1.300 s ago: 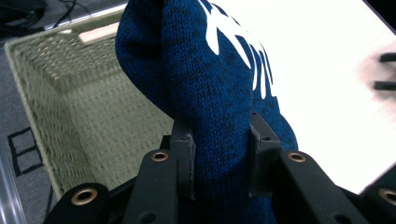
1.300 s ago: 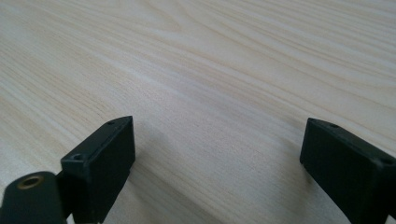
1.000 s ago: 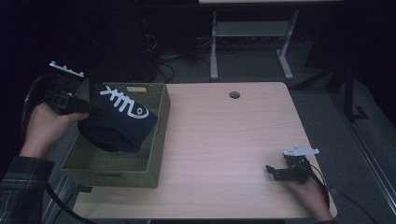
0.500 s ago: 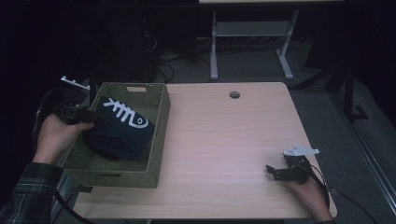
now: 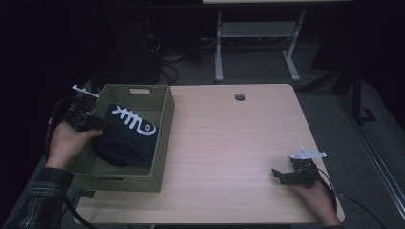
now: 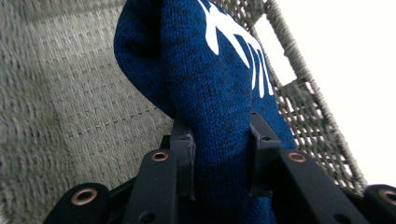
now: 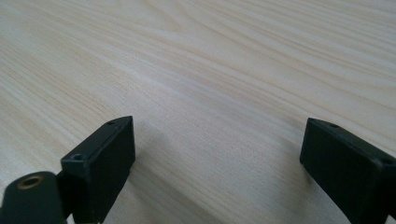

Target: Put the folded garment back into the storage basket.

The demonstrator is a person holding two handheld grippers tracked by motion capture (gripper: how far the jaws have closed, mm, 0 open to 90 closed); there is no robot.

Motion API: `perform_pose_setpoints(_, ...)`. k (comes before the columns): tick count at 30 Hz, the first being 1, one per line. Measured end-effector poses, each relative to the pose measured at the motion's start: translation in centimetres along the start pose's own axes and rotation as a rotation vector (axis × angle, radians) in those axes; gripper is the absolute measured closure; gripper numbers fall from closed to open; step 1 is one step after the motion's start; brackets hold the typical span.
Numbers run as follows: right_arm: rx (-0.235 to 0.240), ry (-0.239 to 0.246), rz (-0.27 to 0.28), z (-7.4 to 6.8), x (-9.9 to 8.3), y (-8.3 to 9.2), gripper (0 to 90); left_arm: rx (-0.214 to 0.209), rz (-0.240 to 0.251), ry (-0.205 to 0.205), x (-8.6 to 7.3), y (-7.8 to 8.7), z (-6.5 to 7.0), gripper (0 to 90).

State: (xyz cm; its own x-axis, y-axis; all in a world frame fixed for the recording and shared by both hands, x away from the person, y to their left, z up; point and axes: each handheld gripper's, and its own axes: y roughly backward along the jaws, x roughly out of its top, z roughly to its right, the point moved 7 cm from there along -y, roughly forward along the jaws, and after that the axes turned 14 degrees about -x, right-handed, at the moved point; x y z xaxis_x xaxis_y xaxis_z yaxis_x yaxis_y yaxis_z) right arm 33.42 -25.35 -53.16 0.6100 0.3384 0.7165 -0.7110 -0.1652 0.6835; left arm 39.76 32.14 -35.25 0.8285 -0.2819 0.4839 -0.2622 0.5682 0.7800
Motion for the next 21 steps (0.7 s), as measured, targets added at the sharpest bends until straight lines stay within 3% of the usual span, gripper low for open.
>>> perform_pose_setpoints(5,0.0,-0.001,0.0,0.0,0.0,0.0,10.0,0.01,-0.011,0.007,-0.6,-1.0,-1.3,68.8)
perform_pose_setpoints(21,-0.002,0.003,0.004,0.0,0.0,0.0,10.0,0.106,-0.047,0.027,-2.3,-3.0,-5.6,65.5)
